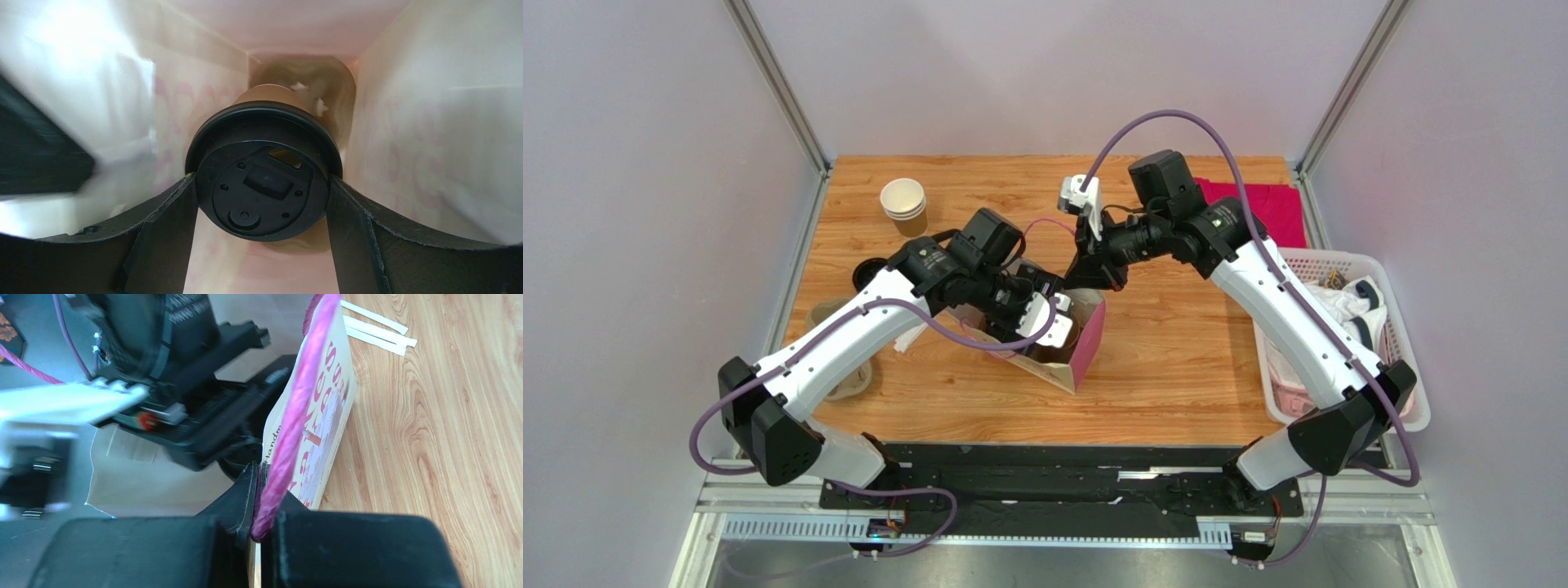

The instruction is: Pack the takeout coffee

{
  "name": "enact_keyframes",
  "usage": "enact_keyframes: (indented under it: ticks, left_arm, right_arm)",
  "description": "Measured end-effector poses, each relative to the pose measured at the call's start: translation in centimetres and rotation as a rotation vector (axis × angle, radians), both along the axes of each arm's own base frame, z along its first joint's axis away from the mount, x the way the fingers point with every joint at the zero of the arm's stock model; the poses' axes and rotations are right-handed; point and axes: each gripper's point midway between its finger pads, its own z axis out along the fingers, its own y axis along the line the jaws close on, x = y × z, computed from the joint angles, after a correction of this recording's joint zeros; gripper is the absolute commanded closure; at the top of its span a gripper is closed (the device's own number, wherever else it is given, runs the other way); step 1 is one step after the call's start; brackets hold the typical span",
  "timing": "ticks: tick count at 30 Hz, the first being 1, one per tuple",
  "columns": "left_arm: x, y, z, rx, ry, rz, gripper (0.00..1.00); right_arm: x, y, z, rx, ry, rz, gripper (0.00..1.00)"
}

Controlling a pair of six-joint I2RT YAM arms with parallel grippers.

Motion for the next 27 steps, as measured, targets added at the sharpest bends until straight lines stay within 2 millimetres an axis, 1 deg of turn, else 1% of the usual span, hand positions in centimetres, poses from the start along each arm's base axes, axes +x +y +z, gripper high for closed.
enact_keyframes:
  ticks: [4, 9, 11, 14, 17, 20, 27]
  left_arm:
    - [0.9, 0.1, -1.5, 0.012, 0.007, 0.076, 1.00]
    - [2.8, 0.1, -1.5, -0.006, -0.008, 0.213, 1.00]
    - [3.8, 0.2, -1.6, -0.016, -0.019, 0.289, 1.00]
    - [5.2, 0.9, -2.2, -0.017, -0.043, 0.407, 1.00]
    - [5.7, 2.2, -3.1, -0.005, -0.060, 0.498, 1.00]
    - [6.2, 3.1, -3.2, -0.003, -0.089, 0.559, 1.00]
    - [7.6, 3.7, -3.5, -0.012, -0.141, 0.642, 1.00]
  right_arm:
    - [0.0, -0.1, 0.3, -0.003, -0.026, -0.015, 1.00]
    - [1.1, -0.8, 0.6, 0.003, -0.085, -0.108, 1.00]
    - [1.5, -1.3, 0.4, 0.000, -0.101, -0.168, 1.00]
    - [2.1, -2.2, 0.1, -0.005, -0.122, -0.249, 1.00]
    - [2.1, -3.0, -0.3, -0.017, -0.133, -0.310, 1.00]
    - [2.0, -3.0, -0.5, -0.016, -0.147, -0.333, 1.00]
    - [0.5, -3.0, -1.1, 0.008, -0.216, -0.314, 1.00]
